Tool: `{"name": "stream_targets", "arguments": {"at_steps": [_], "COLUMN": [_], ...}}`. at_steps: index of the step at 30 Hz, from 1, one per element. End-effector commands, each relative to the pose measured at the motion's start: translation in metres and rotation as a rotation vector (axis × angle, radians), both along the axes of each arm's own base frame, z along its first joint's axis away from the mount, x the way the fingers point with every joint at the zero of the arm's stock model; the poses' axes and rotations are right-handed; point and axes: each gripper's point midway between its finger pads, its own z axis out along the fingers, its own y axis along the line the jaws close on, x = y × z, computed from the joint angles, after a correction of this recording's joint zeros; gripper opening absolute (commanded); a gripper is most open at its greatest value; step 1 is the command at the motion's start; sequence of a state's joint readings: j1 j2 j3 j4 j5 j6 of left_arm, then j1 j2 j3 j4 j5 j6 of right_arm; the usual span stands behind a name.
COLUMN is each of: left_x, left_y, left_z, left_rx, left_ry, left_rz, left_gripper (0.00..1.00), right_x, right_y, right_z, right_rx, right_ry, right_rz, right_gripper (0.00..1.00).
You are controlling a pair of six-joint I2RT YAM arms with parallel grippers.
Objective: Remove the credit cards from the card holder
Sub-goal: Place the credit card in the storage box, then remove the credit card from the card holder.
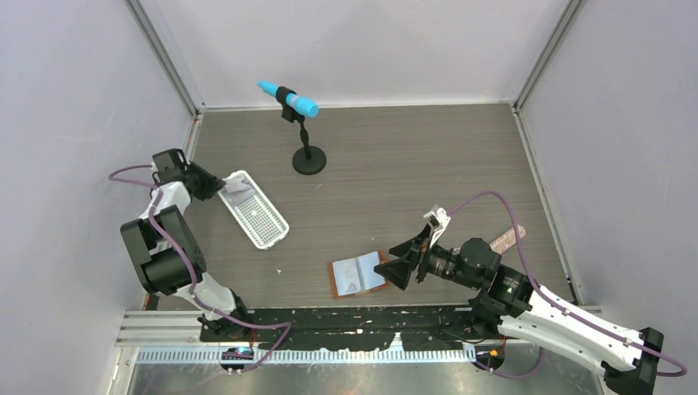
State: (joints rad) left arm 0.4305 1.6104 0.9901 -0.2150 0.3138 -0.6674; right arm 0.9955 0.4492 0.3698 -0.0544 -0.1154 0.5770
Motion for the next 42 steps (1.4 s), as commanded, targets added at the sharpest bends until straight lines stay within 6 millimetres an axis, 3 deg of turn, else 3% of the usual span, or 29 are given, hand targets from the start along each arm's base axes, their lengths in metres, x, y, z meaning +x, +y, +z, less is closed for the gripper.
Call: {"name": "stream_targets", "arguments": {"at_steps": [1,14,23,29,33,36,42], "left_x": [0.009,0.007,-0.002,-0.026,-0.047,-0.066,-0.115], "left_y": [0.011,0.014,0.003,-0.035,-0.072,-0.101,-0.157], "left_z": [0.013,0.015,0.053,0.080,0.097,0.102,0.114], "left_rx": [0.048,0.058,0.043,0.011,-0.015,-0.029,-0.013], "left_ry": [-0.025,-0.002,-0.020,-0.044,-0.089,-0.095,-0.135], "left_rz": [-0.007,-0.002,-0.019,-0.128,-0.237,-0.337,-0.565], "left_gripper": [0.20,0.26,0.27,0.29,0.30,0.31,0.34], "right_x": [0.004,0.012,0.029,0.028,0.023,0.017,0.016], "right_y": [0.000,-0.003,-0.013,-0.008,0.000,0.009,0.021], "right_z": [0.022,0.012,-0.003,-0.018,-0.025,-0.031,-0.044], "right_rx": [0.046,-0.024,-0.104,-0.141,-0.148,-0.148,-0.180], "right_ry": [-0.050,-0.008,0.071,0.136,0.198,0.244,0.320], "right_rz": [-0.015,-0.067,-0.191,-0.190,-0.160,-0.122,-0.130], "right_gripper": [0.95,0.96,0.96,0.98,0.88,0.73,0.67]}}
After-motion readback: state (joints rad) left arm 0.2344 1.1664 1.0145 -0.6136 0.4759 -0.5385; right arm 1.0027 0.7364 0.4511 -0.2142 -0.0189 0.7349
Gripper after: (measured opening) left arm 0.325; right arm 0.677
